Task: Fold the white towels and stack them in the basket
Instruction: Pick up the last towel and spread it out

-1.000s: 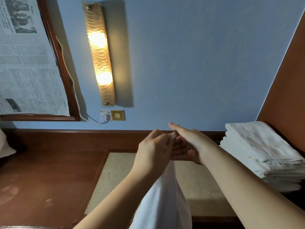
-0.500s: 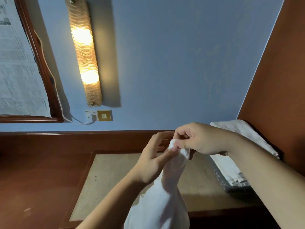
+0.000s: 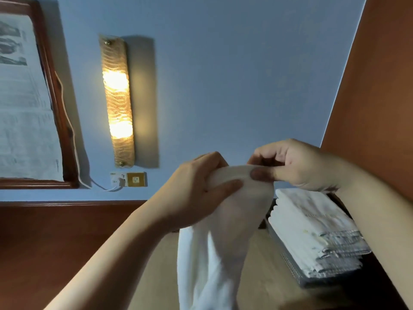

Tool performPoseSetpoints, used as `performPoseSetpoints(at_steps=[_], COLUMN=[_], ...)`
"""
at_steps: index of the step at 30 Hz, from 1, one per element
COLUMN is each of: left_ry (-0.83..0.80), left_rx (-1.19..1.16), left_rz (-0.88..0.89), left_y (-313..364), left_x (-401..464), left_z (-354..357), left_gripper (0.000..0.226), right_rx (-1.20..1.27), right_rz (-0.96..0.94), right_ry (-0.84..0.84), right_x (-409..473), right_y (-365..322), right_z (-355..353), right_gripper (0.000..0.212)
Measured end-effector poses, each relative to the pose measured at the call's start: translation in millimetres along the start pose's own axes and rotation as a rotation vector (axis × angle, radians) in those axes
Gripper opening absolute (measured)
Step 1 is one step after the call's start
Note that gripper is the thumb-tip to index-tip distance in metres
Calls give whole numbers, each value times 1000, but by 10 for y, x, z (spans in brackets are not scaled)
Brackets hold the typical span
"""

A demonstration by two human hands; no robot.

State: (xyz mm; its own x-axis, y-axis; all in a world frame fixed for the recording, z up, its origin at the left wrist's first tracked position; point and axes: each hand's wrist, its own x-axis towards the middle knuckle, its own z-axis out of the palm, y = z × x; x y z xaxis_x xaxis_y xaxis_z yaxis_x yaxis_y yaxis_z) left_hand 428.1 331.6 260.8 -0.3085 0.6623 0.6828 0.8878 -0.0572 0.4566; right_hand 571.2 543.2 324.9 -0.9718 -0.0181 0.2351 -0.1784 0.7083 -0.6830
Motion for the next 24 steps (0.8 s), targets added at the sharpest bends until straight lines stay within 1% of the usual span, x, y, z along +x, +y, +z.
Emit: performPoseSetpoints(at_steps=[2, 4, 6, 8, 9, 11, 12, 14, 16, 18, 19, 20, 22, 24], left_ry=[129, 175, 112, -3, -61, -145, -158, -110, 1, 100, 111, 78, -54, -151], left_rx=[154, 184, 104, -27, -83, -153, -146, -72, 46, 43, 30, 44, 154, 225], left_rz=[60, -11, -96, -139, -190, -333, -382, -384, -291, -201, -182, -185, -297, -430], left_y=[50, 13, -97, -315, -457, -721, -835, -927, -849, -681, -649, -672, -858, -1166], left_x=[92, 138, 105, -40, -150, -423, -539, -660, -628, -519, -468, -434, -542, -781], left_z=[-150, -165, -128, -74, -46, -13, -22, -155, -449, -760, -843, -853, -723, -557], left_gripper=[31, 47, 62, 65, 68, 74, 75, 67, 52, 34, 28, 23, 18, 27], right_rx=[-58, -96, -181, -343, -401, -445, -449, -435, -380, -327, -323, -337, -404, -472], right_rz=[-65, -134, -147, -52, 10, 79, 76, 28, -11, -28, -37, -42, -54, -66], right_ry=[64, 113, 126, 98, 78, 49, 48, 73, 149, 218, 242, 255, 242, 216], right_x=[71, 123, 191, 286, 331, 386, 393, 396, 407, 440, 467, 495, 551, 569], right_y=[-161, -339, -435, -384, -329, -234, -189, -140, -92, -19, 11, 43, 91, 153], right_z=[-14, -31, -23, 50, 104, 243, 308, 418, 460, 446, 430, 405, 390, 405], right_gripper=[17, 15, 7, 8, 9, 12, 12, 11, 11, 14, 15, 16, 16, 16])
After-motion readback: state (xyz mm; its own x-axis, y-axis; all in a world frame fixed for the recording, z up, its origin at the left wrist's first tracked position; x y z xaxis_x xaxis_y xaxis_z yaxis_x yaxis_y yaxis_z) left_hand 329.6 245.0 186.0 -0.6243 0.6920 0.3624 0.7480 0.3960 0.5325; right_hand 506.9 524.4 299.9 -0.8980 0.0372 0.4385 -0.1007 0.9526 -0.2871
